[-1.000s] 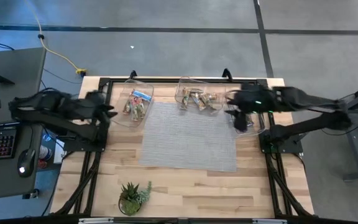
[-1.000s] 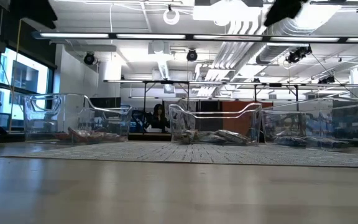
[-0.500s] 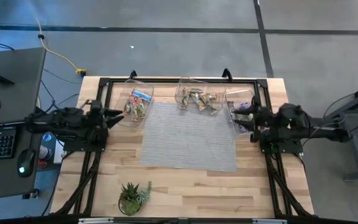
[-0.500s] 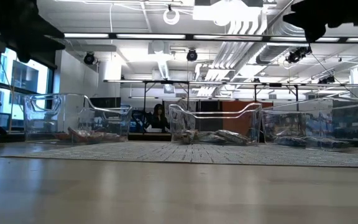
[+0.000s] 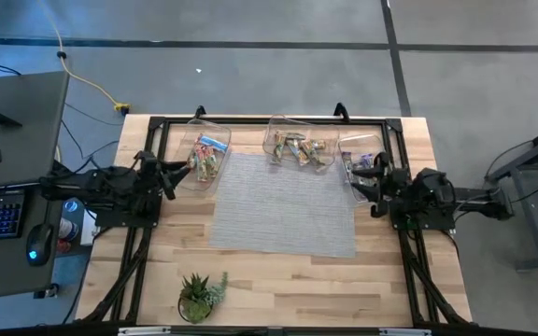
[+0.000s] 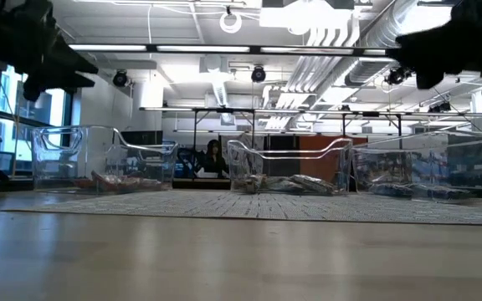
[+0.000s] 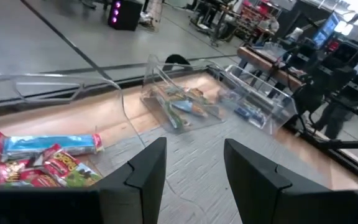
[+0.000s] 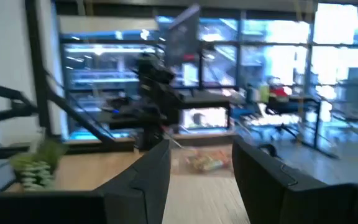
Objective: Pick and place Granola Bars by type
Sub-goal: Return to Home Position
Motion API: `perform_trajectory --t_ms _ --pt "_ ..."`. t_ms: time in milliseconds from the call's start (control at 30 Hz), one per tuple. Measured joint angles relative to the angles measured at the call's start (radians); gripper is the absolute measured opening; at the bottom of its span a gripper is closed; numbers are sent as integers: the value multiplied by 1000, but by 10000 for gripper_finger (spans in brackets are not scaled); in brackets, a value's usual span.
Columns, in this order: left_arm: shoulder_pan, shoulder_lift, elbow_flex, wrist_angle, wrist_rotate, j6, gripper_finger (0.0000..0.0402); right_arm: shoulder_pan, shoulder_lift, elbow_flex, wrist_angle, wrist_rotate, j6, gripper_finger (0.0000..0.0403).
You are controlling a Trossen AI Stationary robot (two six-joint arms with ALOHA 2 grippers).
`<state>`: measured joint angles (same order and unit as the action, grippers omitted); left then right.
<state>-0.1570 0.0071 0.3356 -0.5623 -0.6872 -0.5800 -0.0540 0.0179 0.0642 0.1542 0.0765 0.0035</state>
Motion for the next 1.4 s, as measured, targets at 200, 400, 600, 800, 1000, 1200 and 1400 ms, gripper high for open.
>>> perform_trajectory --t_ms 200,400,600,800,1000,1200,1400 --pt "0 0 -122 167 3 45 156 0 -2 -54 17 144 22 155" --pt "0 0 -196 313 118 207 156 0 2 -54 -9 246 18 156" --pt "0 11 -237 342 156 262 156 0 2 -54 -20 255 16 156" --pt "0 37 -237 335 136 242 156 0 2 -54 -20 254 15 156" --pt "0 39 -236 320 146 322 156 0 2 -54 -22 254 15 156" --pt "0 40 -237 328 147 386 156 0 2 -55 -22 254 15 156" --pt "0 40 -238 328 147 389 156 -1 2 -55 -22 254 15 156"
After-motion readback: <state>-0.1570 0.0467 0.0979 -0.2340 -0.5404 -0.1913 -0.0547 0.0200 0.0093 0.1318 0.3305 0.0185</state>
